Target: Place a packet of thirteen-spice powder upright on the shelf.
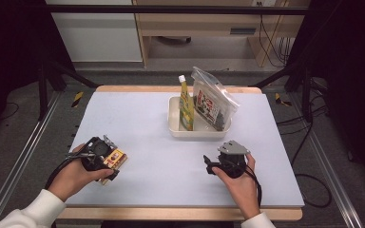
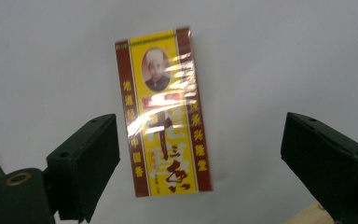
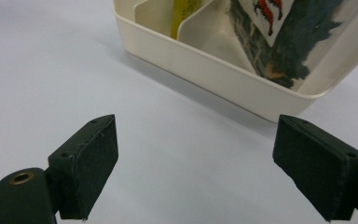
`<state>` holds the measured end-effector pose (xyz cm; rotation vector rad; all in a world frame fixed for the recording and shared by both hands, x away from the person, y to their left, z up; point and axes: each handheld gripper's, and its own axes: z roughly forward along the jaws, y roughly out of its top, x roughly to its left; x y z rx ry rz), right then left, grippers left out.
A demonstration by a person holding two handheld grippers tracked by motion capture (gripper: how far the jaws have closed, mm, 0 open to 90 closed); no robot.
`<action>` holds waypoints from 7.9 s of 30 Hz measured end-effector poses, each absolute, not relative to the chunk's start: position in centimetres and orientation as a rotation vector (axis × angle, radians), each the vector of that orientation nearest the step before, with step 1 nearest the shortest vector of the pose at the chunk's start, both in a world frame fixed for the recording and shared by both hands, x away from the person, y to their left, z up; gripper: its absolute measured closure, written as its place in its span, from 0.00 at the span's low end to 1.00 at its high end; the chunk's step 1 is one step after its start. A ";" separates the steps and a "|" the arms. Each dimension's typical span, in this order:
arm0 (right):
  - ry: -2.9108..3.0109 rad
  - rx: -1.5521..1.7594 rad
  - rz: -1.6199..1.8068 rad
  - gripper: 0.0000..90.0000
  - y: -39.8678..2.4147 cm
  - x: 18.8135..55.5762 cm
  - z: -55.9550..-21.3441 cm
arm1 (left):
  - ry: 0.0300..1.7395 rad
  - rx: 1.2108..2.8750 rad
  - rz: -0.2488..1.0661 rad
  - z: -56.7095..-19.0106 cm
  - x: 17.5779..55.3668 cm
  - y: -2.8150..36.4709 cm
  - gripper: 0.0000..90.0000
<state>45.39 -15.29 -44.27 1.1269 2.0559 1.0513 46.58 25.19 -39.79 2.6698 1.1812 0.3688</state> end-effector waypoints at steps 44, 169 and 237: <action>2.111 1.103 1.030 0.16 -14.3 45.4 -44.8 | 1.223 2.716 0.255 -43.4 48.0 27.9 0.36; 2.224 1.183 1.655 0.75 -10.0 47.8 -36.3 | 0.459 2.194 0.796 -39.5 45.5 13.4 0.21; 1.775 1.254 1.246 0.75 -3.4 52.3 -32.4 | 0.991 2.049 0.782 -44.0 44.4 26.4 0.11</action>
